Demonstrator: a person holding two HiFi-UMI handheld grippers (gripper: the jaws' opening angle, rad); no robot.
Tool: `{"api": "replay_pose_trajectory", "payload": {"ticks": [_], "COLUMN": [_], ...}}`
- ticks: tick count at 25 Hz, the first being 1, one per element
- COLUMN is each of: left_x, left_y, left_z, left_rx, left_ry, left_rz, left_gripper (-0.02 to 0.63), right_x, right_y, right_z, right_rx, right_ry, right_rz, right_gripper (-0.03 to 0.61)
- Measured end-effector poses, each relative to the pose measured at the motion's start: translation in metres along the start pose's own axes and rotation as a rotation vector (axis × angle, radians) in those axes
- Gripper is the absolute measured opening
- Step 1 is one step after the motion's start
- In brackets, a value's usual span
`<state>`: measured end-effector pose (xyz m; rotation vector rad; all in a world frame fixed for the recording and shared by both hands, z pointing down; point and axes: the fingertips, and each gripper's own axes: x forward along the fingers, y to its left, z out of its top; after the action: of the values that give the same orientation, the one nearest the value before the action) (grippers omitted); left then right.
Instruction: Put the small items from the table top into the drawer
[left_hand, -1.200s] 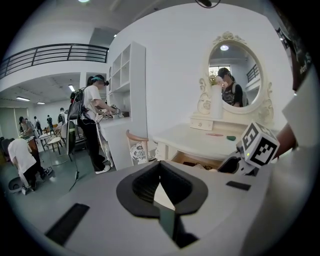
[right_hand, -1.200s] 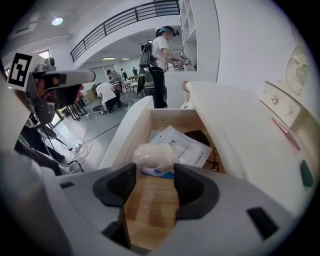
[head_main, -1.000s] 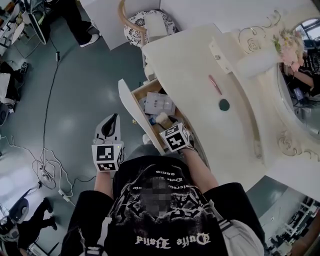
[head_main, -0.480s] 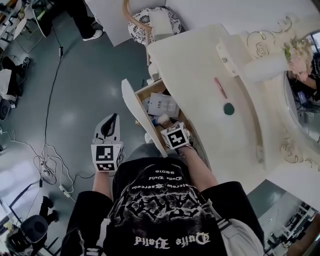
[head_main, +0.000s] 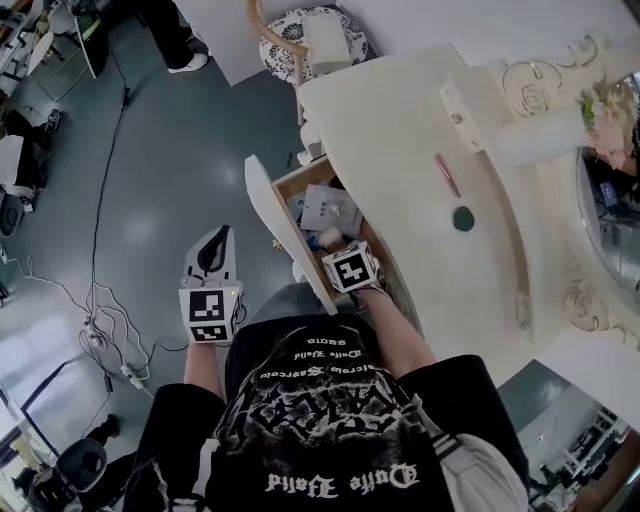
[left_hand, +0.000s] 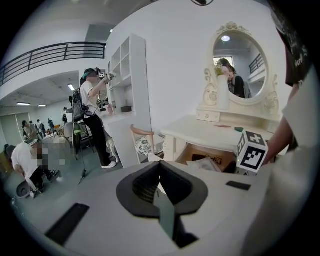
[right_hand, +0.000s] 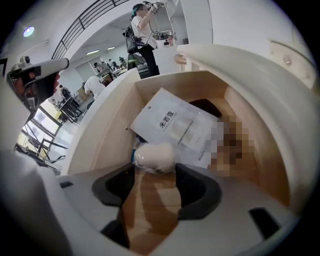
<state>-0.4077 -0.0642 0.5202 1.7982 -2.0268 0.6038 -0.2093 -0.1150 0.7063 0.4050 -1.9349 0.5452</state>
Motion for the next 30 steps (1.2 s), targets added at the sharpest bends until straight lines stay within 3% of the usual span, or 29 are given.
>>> {"api": "replay_pose_trajectory", "payload": {"ticks": [18, 22, 30], "left_x": [0.002, 0.000, -0.002], "left_y": [-0.011, -0.018, -0.028], "left_z": [0.002, 0.003, 0.005], "left_rx": [-0.027, -0.027, -0.031], "left_ry": [-0.017, -0.025, -0.045], "left_rz": [-0.013, -0.019, -0.035], "left_gripper": [0.015, 0.015, 0.015], "right_x": [-0.010, -0.018, -0.035], "right_y": [-0.003, -0.003, 0.007], "right_z": [-0.001, 0.005, 0.018], "right_rx": [0.126, 0.119, 0.091], "right_ry": [-0.050, -0.093, -0.163], "right_rz": [0.023, 0.025, 0.042], "right_gripper": [0.337, 0.367, 0.367]}}
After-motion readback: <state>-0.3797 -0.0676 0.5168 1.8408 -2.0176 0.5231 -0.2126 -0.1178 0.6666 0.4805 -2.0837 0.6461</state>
